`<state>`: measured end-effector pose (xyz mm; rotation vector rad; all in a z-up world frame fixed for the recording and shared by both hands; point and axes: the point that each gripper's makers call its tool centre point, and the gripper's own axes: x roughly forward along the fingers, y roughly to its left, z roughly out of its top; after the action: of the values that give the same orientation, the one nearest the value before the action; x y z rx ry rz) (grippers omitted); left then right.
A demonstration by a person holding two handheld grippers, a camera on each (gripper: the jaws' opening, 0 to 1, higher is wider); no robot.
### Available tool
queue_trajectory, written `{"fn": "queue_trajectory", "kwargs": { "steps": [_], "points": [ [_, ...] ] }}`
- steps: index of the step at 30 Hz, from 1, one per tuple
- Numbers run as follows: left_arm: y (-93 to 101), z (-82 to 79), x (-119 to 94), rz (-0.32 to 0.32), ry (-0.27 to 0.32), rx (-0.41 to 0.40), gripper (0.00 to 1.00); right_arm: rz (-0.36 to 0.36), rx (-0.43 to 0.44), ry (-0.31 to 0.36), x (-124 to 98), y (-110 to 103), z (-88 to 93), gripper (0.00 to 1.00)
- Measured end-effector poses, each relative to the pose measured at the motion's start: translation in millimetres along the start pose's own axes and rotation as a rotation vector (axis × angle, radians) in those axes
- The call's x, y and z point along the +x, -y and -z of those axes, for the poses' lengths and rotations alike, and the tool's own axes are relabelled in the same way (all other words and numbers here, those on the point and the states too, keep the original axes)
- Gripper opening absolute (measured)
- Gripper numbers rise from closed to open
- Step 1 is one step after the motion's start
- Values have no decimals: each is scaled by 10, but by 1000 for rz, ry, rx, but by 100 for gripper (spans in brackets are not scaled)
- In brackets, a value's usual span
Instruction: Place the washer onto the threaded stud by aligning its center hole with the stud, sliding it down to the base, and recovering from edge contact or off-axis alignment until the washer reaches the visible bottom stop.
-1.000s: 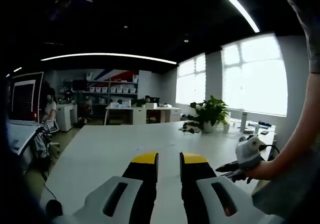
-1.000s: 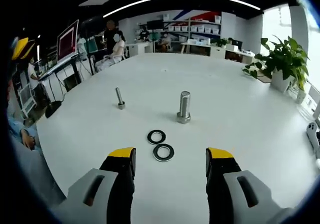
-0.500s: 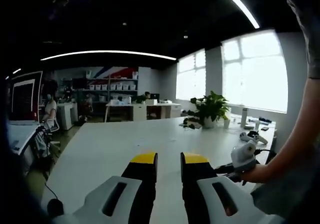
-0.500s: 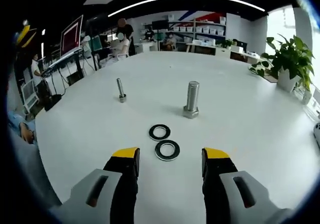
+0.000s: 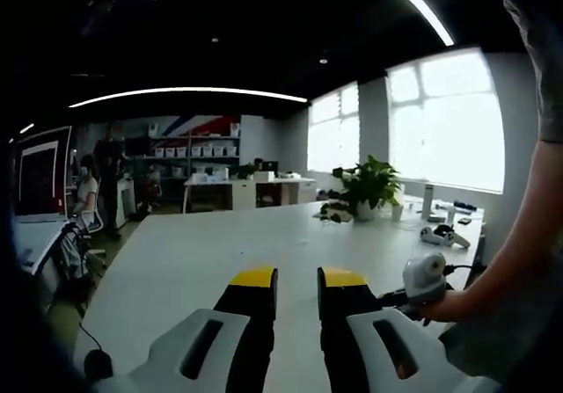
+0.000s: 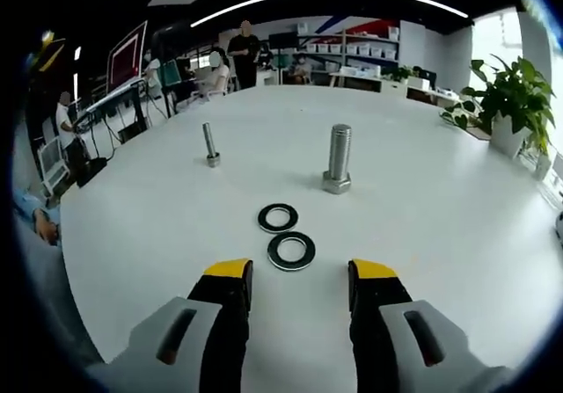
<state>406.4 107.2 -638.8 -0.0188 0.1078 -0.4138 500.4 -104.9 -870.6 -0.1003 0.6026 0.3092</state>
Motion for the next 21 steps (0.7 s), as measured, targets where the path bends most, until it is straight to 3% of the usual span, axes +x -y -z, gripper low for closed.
{"fn": "queue_trajectory", "kwargs": {
  "steps": [21],
  "points": [
    [46,47,14,15,-21,13,16,-43,-39,70,92,-26,-94,36]
  ]
}}
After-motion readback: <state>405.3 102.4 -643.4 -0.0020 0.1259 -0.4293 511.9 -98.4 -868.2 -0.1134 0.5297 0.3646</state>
